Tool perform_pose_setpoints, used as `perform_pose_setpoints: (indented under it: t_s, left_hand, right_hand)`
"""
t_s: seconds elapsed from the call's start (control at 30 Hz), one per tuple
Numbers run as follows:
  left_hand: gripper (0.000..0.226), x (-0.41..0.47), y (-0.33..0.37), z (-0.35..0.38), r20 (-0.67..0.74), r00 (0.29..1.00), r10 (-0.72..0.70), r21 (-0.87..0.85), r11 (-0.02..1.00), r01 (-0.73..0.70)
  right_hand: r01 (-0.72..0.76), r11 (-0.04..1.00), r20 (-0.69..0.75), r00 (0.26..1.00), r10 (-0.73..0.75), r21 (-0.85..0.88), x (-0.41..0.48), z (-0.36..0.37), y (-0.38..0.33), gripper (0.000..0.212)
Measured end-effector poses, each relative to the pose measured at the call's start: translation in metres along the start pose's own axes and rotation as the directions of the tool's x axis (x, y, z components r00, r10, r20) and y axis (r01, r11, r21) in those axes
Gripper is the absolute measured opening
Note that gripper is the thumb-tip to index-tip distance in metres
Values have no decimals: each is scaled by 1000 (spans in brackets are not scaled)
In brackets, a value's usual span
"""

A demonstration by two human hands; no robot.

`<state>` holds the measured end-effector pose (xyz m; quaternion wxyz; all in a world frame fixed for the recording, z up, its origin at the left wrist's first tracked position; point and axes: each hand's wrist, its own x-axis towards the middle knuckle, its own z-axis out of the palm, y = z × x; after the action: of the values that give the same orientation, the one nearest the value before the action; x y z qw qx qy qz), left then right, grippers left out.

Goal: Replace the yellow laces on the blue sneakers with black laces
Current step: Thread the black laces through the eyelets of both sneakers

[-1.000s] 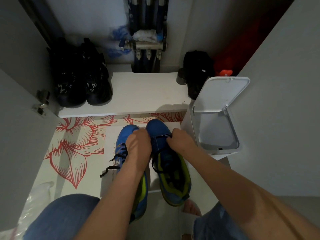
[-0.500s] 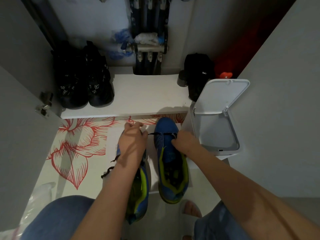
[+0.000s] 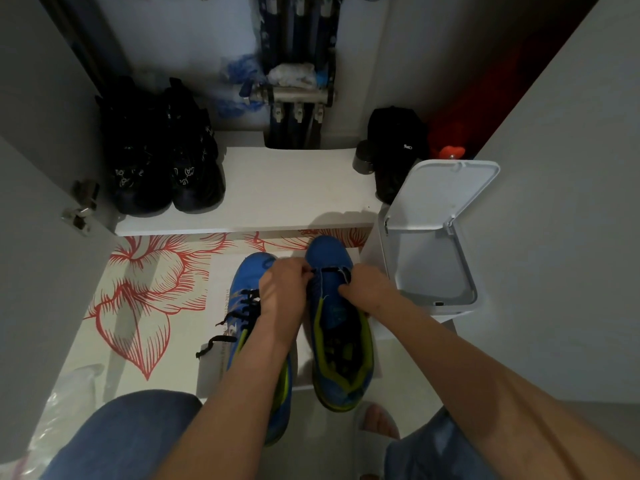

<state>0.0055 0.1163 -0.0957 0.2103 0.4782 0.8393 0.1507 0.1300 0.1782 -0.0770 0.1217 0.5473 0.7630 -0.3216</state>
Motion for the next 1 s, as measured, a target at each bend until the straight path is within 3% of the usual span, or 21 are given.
perform_pose_setpoints:
  t_s: [0.1, 0.2, 0.27, 0.37, 0.43, 0.53, 0.63, 0.73, 0.8, 0.9, 1.0]
  left_hand:
    - [25, -4, 1, 1, -108, 992, -58, -11, 998, 57]
    - [24, 0, -7, -13, -281, 929, -239, -317, 937, 145]
    - [21, 7, -12, -27, -285, 919, -271, -431, 893, 130]
    - [18, 6, -6, -33, -178, 983, -49, -295, 956, -6]
    - [27, 0, -2, -22, -66, 998, 19, -226, 974, -33]
    - [37, -1, -2, -4, 54, 997, 55, -96, 994, -50]
    - [31, 4, -3, -2, 48, 997, 61, 3, 998, -61]
    - [26, 3, 1, 1, 54, 998, 15, 21, 1000, -16]
    - [25, 4, 0, 4, 2, 1000, 1, 43, 999, -1]
    - [26, 1, -4, 5, -123, 986, -115, -136, 986, 98]
    - [27, -4, -3, 4, -82, 947, -309, -431, 868, 246]
  right_hand:
    - [-8, 999, -9, 1000, 9, 51, -2, 0, 0, 21]
    - [-18, 999, -19, 1000, 19, 31, -5, 1, -1, 24]
    - [-21, 999, -22, 1000, 22, 39, -6, 0, -1, 17]
    - [-23, 997, 18, 1000, 22, 72, -7, -5, -2, 12]
    - [-14, 999, 42, 999, 12, 52, -9, -6, -5, 17]
    - [-18, 999, 82, 997, 14, 42, -12, -4, -8, 25]
    - [-27, 997, 102, 995, 20, 66, -11, -3, -10, 27]
    - [-37, 998, 27, 999, 35, 52, -12, 1, -9, 39]
    - [-61, 995, 10, 998, 60, 78, -9, 3, -7, 35]
    - [-141, 977, 109, 986, 124, 160, -4, 1, -4, 25]
    - [-161, 968, 155, 979, 133, 191, -5, 3, -8, 33]
